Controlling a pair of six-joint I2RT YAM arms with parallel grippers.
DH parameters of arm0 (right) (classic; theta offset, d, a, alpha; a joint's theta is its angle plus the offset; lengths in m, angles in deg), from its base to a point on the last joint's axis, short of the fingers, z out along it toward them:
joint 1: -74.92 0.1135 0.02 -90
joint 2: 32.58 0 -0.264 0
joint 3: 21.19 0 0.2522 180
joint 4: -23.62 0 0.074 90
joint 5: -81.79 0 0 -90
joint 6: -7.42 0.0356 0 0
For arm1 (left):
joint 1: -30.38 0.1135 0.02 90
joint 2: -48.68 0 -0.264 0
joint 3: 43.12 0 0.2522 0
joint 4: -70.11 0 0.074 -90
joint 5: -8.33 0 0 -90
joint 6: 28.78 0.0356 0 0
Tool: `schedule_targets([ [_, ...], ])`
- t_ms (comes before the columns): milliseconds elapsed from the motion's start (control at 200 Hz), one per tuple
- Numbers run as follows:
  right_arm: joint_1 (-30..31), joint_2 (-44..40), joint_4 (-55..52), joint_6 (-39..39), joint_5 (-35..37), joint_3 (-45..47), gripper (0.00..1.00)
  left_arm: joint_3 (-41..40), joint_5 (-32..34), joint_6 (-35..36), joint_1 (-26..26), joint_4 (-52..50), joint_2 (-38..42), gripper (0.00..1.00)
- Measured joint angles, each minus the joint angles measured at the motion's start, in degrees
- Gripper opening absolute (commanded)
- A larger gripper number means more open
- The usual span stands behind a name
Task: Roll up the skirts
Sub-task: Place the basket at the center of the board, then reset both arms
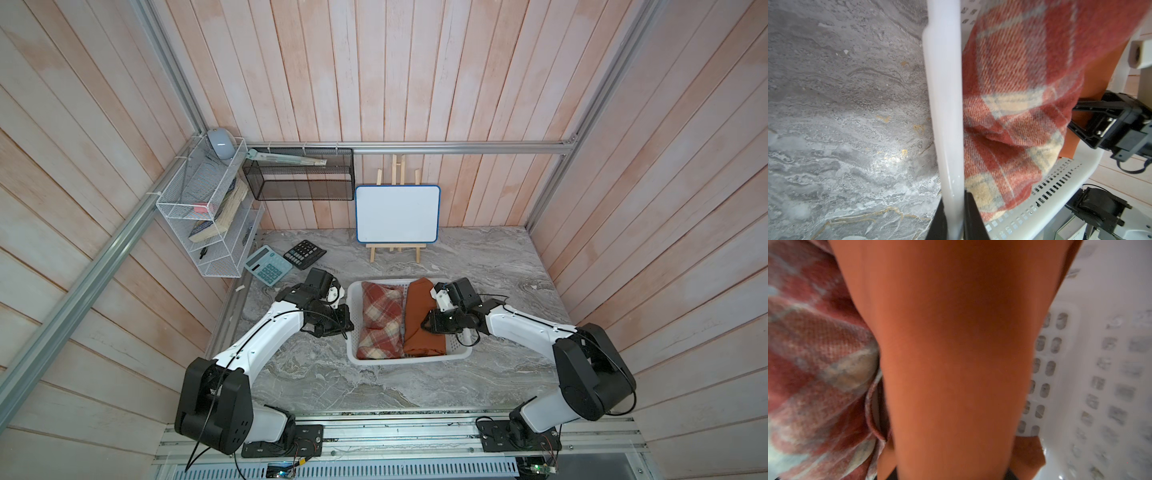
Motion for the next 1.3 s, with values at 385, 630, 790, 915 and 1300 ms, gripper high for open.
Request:
schedule_targets([
  [385, 4.74, -6.47, -9.53, -0.74, 12.07, -6.34, 0.60, 0.07, 1.92, 0.44, 0.04, -0.04, 1.03, 0.10],
  [630, 4.98, -8.04, -11.17, -1.57, 18.23, -7.26, 0.62, 0.07, 7.06, 0.66, 0.59, 1.84, 1.92, 0.36],
  [790, 4.98, -7.91, -11.41, -1.66, 20.83, -7.26, 0.62, 0.39, 8.41, 0.63, 0.59, 3.74, 1.14, 0.36],
  [915, 4.98, -8.35, -11.65, -1.84, 21.49, -7.26, 0.62, 1.11, 10.60, 0.55, 0.59, 4.44, 0.61, 0.43],
  [1300, 5.62, -29.22, -2.36, -7.72, 28.96, -7.82, 0.98, 4.92, 23.82, 2.32, 0.48, 15.54, 22.34, 1.00],
])
